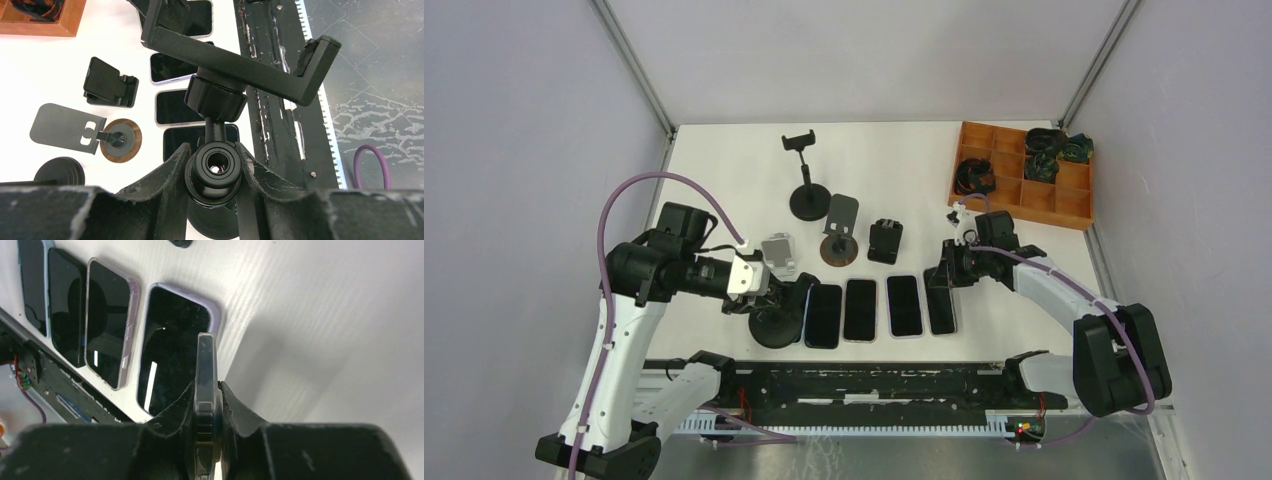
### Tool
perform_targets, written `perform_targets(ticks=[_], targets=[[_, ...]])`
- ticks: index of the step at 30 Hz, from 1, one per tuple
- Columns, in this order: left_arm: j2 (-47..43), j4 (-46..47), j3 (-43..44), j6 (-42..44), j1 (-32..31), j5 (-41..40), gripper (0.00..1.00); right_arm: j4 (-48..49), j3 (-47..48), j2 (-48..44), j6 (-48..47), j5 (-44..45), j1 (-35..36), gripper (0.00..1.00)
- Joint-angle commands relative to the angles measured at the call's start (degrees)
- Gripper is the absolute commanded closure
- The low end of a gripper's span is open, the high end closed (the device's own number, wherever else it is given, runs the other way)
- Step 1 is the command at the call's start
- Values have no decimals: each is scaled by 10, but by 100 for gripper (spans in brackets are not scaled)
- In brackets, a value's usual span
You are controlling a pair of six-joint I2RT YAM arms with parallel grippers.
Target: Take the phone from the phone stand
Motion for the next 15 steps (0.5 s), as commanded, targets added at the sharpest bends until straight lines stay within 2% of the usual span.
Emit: perform_targets(ticks=[1,4,10,13,15], targets=[[-8,13,31,22,-3,43,98,54,-16,-3,-4,64,-16,73],[-6,13,32,22,-3,45,98,56,-16,-11,-3,96,-16,62],[0,14,49,3,-3,61,98,51,-5,-82,9,187,-18,31],[1,13,48,5,-3,62,98,26,30,-114,15,207,-18,29],[1,13,45,6,-3,63,98,35,51,-142,26,169,-18,28]])
